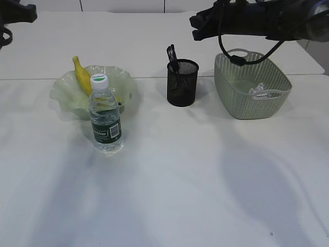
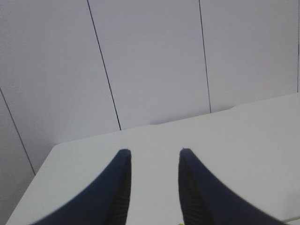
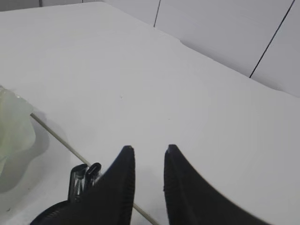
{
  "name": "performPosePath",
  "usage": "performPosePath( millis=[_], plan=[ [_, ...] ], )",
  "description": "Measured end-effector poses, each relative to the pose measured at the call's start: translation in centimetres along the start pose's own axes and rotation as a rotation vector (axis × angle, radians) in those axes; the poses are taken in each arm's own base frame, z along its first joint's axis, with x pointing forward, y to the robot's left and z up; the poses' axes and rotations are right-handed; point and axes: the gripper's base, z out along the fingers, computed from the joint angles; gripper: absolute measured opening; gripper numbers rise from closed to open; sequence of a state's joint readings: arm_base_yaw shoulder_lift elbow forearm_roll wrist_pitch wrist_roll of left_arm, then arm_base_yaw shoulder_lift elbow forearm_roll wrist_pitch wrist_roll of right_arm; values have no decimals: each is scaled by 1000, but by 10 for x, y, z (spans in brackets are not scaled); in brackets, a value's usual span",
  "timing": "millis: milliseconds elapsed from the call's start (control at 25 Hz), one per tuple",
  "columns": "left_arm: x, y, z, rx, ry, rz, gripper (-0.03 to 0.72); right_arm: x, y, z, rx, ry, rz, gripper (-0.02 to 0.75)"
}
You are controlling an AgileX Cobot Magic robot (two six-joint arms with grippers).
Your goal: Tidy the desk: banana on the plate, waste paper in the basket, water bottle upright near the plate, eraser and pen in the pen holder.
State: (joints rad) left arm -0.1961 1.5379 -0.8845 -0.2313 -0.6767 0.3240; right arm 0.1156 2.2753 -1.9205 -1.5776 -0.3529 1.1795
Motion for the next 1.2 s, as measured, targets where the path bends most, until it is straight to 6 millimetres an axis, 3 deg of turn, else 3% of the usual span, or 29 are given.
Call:
performPosePath(
  millis=[240,680,1000,1200],
  plan=[
    [-1,3,-5,-18,-2,-21,239,-2,-5,-8,-16,60,-102,166],
    [-2,3,-5,-27,-14,-26,239,-5,-1,-11,-75,56,-42,166],
    [14,9,-22,-106,-76,-41,239,-3,2,-11,-103,59,-8,166],
    [18,-3,-33,-86,-91,-49,239,0,5,-11,-122,66,-3,166]
  ],
)
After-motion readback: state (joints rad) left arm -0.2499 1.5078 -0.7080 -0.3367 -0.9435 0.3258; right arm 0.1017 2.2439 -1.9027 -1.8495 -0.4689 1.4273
